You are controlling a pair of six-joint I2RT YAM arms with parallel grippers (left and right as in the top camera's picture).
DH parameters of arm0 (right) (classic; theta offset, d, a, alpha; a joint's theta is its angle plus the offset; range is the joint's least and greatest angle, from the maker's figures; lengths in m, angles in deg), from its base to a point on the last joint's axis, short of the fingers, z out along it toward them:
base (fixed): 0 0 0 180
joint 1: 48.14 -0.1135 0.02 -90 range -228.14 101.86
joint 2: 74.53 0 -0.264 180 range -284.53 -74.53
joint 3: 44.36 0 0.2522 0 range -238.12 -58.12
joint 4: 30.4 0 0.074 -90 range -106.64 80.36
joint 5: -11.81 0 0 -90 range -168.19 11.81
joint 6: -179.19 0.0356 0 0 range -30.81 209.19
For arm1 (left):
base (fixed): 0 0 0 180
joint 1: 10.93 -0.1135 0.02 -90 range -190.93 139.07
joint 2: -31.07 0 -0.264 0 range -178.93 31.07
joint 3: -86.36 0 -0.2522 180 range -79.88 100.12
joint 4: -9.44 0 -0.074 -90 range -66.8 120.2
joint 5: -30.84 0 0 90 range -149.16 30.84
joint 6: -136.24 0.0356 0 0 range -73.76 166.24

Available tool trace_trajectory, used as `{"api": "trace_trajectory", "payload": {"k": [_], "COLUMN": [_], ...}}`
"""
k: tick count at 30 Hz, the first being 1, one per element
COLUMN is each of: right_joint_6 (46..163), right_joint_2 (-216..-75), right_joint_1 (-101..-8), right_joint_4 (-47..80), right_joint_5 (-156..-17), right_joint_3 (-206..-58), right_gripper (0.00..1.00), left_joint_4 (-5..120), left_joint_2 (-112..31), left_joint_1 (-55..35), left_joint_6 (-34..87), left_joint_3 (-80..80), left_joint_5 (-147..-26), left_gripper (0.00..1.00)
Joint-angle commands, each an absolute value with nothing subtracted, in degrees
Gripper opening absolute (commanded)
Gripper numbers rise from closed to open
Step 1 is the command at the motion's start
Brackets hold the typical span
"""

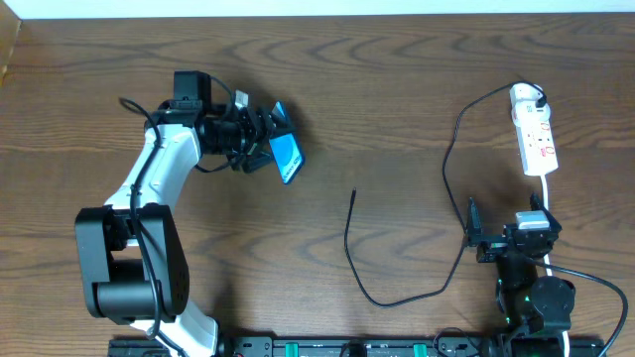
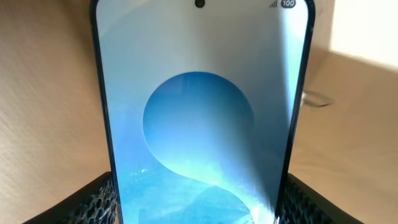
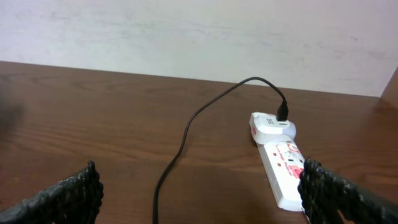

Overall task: Plug charger to phone and switch on socket
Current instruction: 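Lift the phone and rotate it upright with the left gripper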

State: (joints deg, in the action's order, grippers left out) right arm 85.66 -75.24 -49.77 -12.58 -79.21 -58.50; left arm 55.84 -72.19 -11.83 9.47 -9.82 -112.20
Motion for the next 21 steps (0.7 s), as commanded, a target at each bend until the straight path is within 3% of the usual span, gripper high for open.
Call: {"api": "trace_trajectory", "payload": {"k": [1,13,21], "right_joint_6": [86.17,86.17,86.17], "right_joint_2": [-74.91,-74.91,-74.91], "right_joint_1": [-49.64,-49.64,-49.64], "right_joint_4": [-12.3,-12.3,-12.3], "right_joint_5": [-78.75,-78.75,-78.75], "right_joint_3": [-58.46,-58.46,-58.46], "right_gripper": [0.99,0.99,0.99], "left_joint_4": [55.34,53.92,53.92], "left_joint_2": [-70.22,-70.2,-70.22], "left_joint_1": [-11.81,-11.81,-11.81], "left_joint_6": [-7.91,-20.68,-25.88], "left_joint_3": [-9.03,-9.03,-9.03], "left_joint_5": [-125.71,-141.51,-144.02], "left_gripper": [0.07,0.07,0.07]}}
